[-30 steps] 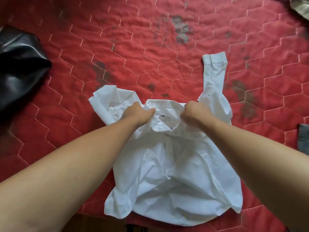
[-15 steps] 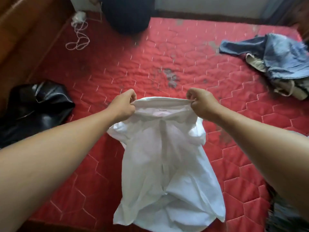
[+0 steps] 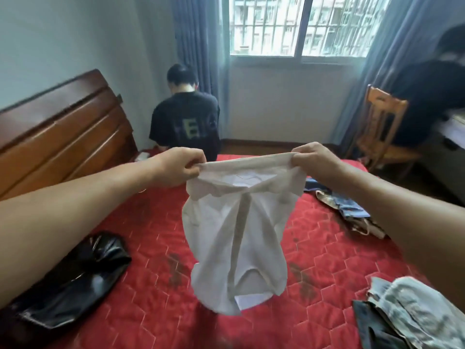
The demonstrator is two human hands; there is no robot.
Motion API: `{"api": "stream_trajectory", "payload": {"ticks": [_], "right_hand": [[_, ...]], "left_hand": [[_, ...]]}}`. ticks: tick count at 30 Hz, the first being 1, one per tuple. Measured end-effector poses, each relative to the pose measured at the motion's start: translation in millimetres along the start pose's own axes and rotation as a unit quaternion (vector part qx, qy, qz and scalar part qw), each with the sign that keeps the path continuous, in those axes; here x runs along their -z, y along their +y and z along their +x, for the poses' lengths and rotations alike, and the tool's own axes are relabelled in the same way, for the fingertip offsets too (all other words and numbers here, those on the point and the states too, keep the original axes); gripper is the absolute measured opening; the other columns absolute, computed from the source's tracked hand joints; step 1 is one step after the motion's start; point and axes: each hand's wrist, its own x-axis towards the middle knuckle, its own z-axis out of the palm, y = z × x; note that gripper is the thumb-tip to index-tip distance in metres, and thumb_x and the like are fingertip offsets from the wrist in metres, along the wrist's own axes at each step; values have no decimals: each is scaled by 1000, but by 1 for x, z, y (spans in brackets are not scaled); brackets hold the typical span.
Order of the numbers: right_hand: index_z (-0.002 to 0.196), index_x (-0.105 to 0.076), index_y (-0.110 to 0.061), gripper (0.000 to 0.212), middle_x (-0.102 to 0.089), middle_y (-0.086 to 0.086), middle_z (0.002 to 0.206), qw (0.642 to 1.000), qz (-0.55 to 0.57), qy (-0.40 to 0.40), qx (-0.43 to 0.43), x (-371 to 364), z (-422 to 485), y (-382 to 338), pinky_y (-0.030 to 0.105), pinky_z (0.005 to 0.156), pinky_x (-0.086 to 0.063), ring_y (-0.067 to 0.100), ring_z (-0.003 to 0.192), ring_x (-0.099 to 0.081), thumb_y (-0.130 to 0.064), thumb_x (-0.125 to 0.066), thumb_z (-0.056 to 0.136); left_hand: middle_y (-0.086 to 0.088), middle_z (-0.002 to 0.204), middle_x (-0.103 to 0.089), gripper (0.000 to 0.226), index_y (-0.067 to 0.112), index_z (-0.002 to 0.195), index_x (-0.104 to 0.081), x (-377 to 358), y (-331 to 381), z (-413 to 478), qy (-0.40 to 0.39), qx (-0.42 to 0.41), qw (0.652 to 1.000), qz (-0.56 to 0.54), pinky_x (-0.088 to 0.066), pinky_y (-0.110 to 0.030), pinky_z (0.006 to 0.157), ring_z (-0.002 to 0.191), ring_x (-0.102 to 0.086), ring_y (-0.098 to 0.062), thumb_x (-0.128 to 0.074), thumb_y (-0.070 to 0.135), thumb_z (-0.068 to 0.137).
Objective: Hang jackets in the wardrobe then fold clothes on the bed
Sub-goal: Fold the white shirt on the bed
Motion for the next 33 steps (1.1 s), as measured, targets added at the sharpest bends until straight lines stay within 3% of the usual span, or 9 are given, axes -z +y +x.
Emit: {"api": "stream_trajectory", "payload": {"ticks": [5, 8, 11, 14, 17, 21, 24, 28, 33], "right_hand": [[62, -55, -11, 31, -45, -6, 47, 995, 85, 52, 16, 30, -28, -80, 21, 42, -30, 7, 38, -40, -1, -52, 91], [75, -60, -16, 31, -53, -3, 58, 991, 123, 51, 29, 47, -46, -123, 19, 42, -37, 10, 46, -48, -22, -51, 105], [98, -64, -10, 45, -61, 4, 78, 993, 79, 57, 67, 63, -63, -155, 29, 61, -54, 15, 67, -60, -53, -49, 102], [109, -69, -7, 68, -72, 13, 96, 995, 80, 4, 54, 80, -80, -181, 44, 87, -60, 26, 87, -70, -68, -59, 80], [119, -67, -9, 44, -74, 14, 106, 987, 111, -118, -1, 98, -96, -200, 41, 88, -61, 26, 93, -72, -37, -70, 86], [135, -59, -3, 49, -66, 22, 128, 973, 54, -215, -57, 111, -104, -205, 49, 99, -55, 35, 108, -66, -1, -69, 87], [123, -68, -3, 32, -68, 24, 123, 986, 3, -162, -28, 103, -108, -194, 51, 96, -57, 34, 103, -69, -10, -67, 92], [116, -71, -3, 26, -73, 21, 111, 997, -27, -76, 14, 78, -109, -167, 46, 87, -61, 28, 94, -72, -21, -60, 102], [102, -73, -9, 13, -73, 3, 89, 999, -2, 0, 33, 49, -108, -114, 42, 79, -60, 16, 81, -67, -15, -62, 101]], "left_hand": [[2, 83, -61, 32, 24, 113, -54, 72, 52, -16, 95, -54, 991, -76, -42, -16, 54, 56, -51, 0, -44, -2, 96], [4, 74, -51, 34, 13, 99, -62, 107, 83, -28, 116, -76, 985, -98, -37, -15, 52, 54, -45, -2, -39, -10, 93], [4, 82, -56, 32, 17, 77, -66, 136, 100, -37, 114, -87, 981, -131, -40, -11, 64, 74, -52, -4, -46, 1, 96], [3, 97, -63, 9, 26, 95, -67, 158, 108, -49, 40, -84, 990, -103, -47, -19, 71, 84, -62, -11, -72, 33, 92], [1, 105, -62, 35, 27, 106, -62, 168, 110, -58, 26, -81, 993, -80, -57, -28, 70, 91, -67, -19, -84, 30, 80], [-1, 101, -61, 41, 29, 121, -54, 169, 101, -70, 68, -107, 977, -171, -58, -28, 69, 89, -68, -17, -77, 23, 88], [0, 97, -67, 35, 28, 126, -59, 158, 90, -75, 131, -91, 971, -177, -54, -26, 72, 87, -68, -14, -71, 33, 93], [3, 78, -63, 21, 17, 89, -61, 128, 80, -74, 175, -87, 971, -136, -43, -21, 62, 65, -55, 0, -56, 32, 102], [4, 81, -59, 19, 20, 95, -51, 76, 62, -80, 194, -69, 968, -144, -47, -19, 60, 69, -59, -4, -44, 33, 107]]}}
